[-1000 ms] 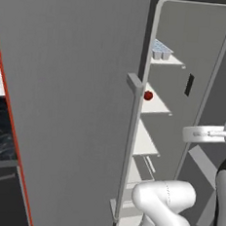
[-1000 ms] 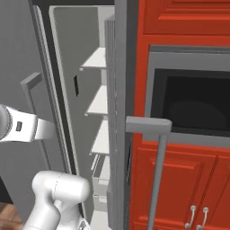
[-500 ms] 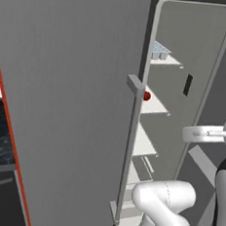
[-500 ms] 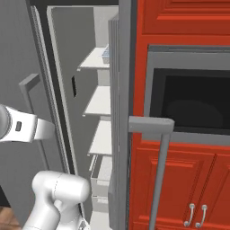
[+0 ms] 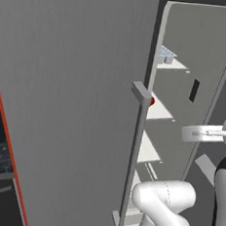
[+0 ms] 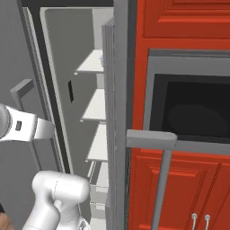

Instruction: Open the freezer door, pick up the ice cube tray from the freezer, and place it on the dining counter.

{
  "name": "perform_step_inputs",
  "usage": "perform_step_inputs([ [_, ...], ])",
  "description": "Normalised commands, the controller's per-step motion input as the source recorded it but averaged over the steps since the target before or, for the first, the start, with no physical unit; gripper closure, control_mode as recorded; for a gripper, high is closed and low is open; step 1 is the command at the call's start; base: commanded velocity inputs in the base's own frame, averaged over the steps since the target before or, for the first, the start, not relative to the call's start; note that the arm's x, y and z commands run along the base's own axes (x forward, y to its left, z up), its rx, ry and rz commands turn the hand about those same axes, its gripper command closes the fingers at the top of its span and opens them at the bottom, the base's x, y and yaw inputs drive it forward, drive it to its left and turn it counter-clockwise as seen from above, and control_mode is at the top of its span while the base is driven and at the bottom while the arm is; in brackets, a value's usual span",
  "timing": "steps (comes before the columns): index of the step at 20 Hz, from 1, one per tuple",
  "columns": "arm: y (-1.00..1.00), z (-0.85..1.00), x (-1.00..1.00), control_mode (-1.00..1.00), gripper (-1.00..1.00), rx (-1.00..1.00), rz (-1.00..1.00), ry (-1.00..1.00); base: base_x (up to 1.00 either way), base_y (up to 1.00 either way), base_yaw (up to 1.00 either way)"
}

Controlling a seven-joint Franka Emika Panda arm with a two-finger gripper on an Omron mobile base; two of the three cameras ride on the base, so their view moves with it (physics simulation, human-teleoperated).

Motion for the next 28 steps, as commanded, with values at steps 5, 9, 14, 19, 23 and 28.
perform_step_inputs([
  [5,0.00,0.00,0.00,1.00,-1.00,0.00,0.00,0.00,0.64,-0.01,0.03],
  [9,0.00,0.00,0.00,1.00,-1.00,0.00,0.00,0.00,0.47,-0.18,0.04],
  [14,0.00,0.00,0.00,1.00,-1.00,0.00,0.00,0.00,0.15,-0.04,0.02],
  [19,-0.13,0.05,-0.01,-1.00,-1.00,0.05,0.00,0.00,0.00,0.00,0.00],
  [23,-0.24,0.34,0.18,-1.00,-1.00,0.16,-0.15,0.00,0.00,0.00,0.00],
  [28,-0.14,0.37,0.30,-1.00,-1.00,0.18,-0.23,0.00,0.00,0.00,0.00],
])
